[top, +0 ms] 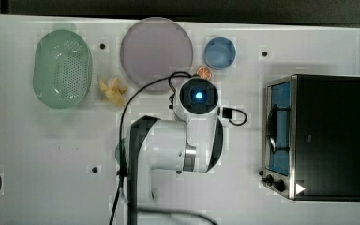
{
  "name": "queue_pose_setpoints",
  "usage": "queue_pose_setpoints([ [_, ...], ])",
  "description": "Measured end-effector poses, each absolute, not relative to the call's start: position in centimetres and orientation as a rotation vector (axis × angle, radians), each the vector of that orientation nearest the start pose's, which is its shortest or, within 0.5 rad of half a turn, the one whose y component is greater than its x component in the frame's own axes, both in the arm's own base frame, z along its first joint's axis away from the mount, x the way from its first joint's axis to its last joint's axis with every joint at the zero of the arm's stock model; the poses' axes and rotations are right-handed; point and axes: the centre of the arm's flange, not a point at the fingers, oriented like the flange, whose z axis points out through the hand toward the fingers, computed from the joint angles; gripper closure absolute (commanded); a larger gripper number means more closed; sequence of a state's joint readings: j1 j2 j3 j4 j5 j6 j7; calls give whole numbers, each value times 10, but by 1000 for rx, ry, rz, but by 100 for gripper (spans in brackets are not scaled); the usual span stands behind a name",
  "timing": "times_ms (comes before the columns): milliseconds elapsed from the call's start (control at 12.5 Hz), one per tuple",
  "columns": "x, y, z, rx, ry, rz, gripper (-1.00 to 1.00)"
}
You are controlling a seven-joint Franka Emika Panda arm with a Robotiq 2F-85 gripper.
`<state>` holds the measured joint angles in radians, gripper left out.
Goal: Pick Ketchup from oven and place it on table.
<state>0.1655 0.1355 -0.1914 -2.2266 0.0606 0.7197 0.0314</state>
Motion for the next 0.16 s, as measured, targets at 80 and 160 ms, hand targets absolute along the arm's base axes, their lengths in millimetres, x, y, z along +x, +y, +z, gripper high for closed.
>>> queue_pose_setpoints([
  [80, 542, -11, 351, -2812, 1331, 34, -100],
  [160, 549, -11, 396, -2788, 1314, -24, -100],
])
